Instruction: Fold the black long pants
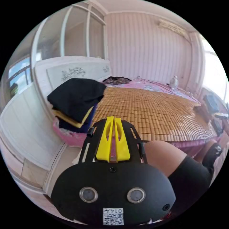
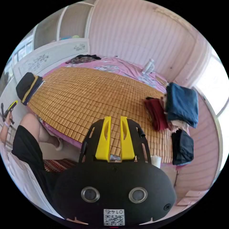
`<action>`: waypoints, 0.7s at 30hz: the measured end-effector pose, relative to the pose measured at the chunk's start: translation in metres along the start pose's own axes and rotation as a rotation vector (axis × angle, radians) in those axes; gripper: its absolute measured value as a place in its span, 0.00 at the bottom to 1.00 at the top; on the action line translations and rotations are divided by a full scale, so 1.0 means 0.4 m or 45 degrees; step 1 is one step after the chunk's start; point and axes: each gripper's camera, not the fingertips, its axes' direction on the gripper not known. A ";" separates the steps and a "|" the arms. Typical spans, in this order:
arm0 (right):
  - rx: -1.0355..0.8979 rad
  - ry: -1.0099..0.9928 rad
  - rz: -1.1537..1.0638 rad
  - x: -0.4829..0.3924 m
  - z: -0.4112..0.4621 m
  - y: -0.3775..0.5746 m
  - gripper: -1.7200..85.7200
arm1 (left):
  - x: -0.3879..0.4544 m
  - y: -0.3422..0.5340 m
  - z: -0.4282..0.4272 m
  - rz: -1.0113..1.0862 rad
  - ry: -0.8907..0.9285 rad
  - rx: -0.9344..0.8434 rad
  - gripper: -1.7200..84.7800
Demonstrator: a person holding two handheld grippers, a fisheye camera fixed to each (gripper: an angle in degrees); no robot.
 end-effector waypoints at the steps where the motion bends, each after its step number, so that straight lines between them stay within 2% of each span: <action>1: 0.010 0.049 0.106 0.078 -0.039 0.072 0.09 | 0.105 -0.069 0.009 0.130 0.125 0.012 0.01; 3: 0.013 0.105 0.242 0.181 -0.082 0.168 0.09 | 0.256 -0.171 0.015 0.275 0.315 0.063 0.01; 5: 0.033 0.114 0.387 0.300 -0.125 0.280 0.10 | 0.451 -0.295 0.026 0.407 0.688 0.110 0.01; 8: 0.063 0.132 0.547 0.436 -0.168 0.397 0.11 | 0.726 -0.414 0.053 0.565 1.040 0.081 0.02; 11: 0.085 0.136 0.651 0.570 -0.200 0.493 0.12 | 1.009 -0.501 0.083 0.675 1.290 0.011 0.05; 16: 0.084 0.122 0.712 0.791 -0.220 0.576 0.14 | 1.428 -0.586 0.168 0.840 1.441 -0.136 0.08; 21: 0.076 0.221 0.611 0.981 -0.197 0.563 0.14 | 1.799 -0.643 0.231 1.037 1.503 -0.262 0.11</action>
